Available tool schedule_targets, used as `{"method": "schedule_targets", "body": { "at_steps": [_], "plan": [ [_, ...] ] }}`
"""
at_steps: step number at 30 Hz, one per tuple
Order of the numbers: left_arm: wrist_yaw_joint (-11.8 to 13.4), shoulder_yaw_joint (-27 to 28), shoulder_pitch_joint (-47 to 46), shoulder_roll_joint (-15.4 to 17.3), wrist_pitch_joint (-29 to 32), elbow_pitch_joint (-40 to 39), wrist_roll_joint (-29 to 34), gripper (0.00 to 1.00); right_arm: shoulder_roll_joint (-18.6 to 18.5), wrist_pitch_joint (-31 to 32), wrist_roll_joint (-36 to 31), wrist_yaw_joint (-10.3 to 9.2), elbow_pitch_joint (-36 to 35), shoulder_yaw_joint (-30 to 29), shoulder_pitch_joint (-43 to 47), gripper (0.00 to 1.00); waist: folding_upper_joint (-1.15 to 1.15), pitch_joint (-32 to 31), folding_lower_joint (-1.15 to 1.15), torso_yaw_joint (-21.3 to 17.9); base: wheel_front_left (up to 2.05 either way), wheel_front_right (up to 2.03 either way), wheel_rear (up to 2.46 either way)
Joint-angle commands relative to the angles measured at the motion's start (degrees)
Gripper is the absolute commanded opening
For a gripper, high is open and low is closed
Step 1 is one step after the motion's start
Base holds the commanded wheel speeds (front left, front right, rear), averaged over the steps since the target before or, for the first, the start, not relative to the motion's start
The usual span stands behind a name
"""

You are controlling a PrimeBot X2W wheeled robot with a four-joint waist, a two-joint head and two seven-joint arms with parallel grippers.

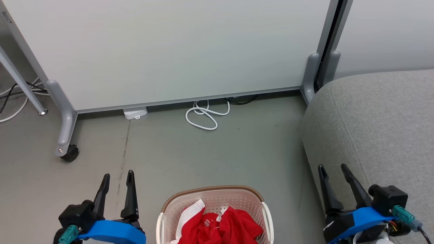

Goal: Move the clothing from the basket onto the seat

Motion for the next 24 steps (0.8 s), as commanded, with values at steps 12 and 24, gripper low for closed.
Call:
{"method": "schedule_targets", "body": {
  "at_steps": [12,24],
  "plan": [
    [-0.49,-0.46,-0.98,0.03,-1.77,1.51,4.78,1.00,-0.38,-1.18,-6.16,0.13,0.16,0.19,-0.41,1.00,0.00,-0.34,0.00,0.22,0.00,0.00,0.00],
    [-0.37,-1.02,-0.69,0.02,-2.94,1.97,8.73,1.00,-0.40,-2.20,-11.09,0.15,-0.13,0.48,0.00,1.00,0.00,-0.48,0.00,0.14,0.00,0.00,0.00]
  ]
}}
